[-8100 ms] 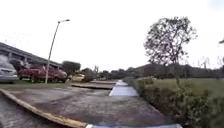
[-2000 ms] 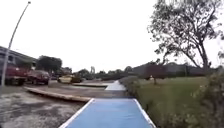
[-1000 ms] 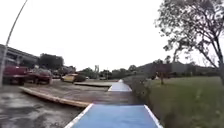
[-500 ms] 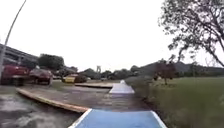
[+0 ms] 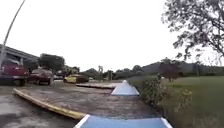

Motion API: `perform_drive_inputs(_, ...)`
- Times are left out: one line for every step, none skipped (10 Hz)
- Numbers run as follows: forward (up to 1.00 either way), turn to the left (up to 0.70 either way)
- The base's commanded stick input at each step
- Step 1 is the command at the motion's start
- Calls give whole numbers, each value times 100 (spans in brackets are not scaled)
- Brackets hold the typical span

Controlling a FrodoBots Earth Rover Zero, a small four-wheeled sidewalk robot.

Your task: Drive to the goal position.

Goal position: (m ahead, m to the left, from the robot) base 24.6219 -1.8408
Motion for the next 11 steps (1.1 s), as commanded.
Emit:
perform_drive_inputs(50, -10)
perform_drive_inputs(50, -28)
perform_drive_inputs(50, -40)
perform_drive_inputs(50, -31)
perform_drive_inputs(50, 0)
perform_drive_inputs(50, 0)
perform_drive_inputs(50, 0)
perform_drive_inputs(50, 0)
perform_drive_inputs(50, 0)
perform_drive_inputs(50, 0)
perform_drive_inputs(50, 0)
